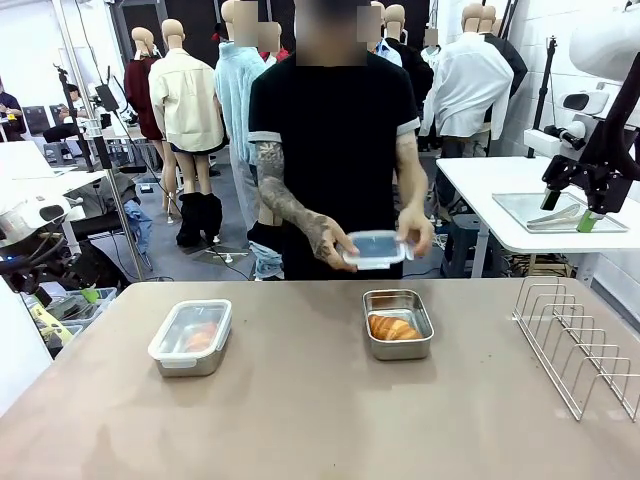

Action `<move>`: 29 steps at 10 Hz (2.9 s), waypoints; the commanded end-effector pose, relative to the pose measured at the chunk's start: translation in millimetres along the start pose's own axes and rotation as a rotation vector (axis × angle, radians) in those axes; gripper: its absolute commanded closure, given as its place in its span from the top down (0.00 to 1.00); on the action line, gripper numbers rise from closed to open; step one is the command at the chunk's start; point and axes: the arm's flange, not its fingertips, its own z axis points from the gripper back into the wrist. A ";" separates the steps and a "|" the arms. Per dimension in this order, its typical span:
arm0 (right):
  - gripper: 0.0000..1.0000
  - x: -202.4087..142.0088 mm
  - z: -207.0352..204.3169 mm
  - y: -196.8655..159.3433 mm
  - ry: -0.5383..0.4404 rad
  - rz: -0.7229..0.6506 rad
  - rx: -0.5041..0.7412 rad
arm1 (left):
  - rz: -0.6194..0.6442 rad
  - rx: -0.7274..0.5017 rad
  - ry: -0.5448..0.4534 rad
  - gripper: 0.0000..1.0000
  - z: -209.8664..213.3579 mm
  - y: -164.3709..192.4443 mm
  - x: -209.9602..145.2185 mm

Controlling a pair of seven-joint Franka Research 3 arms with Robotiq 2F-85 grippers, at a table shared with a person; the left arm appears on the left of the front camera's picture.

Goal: Place the bread in airtight containers.
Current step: Release when the human grabs the Airtight Container lid.

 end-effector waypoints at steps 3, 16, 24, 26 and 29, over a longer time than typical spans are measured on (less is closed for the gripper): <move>1.00 2.4 -0.9 0.3 0.020 -0.016 0.008 | 0.011 0.013 -0.002 1.00 0.8 0.4 -1.6; 1.00 2.4 -0.9 0.3 0.020 -0.016 0.008 | 0.011 0.013 -0.002 1.00 0.8 0.4 -1.6; 1.00 2.4 -0.9 0.3 0.020 -0.016 0.008 | 0.011 0.013 -0.002 1.00 0.8 0.4 -1.6; 1.00 2.4 -0.9 0.3 0.020 -0.016 0.008 | 0.011 0.013 -0.002 1.00 0.8 0.4 -1.6; 1.00 2.4 -0.9 0.3 0.020 -0.016 0.008 | 0.011 0.013 -0.002 1.00 0.8 0.4 -1.6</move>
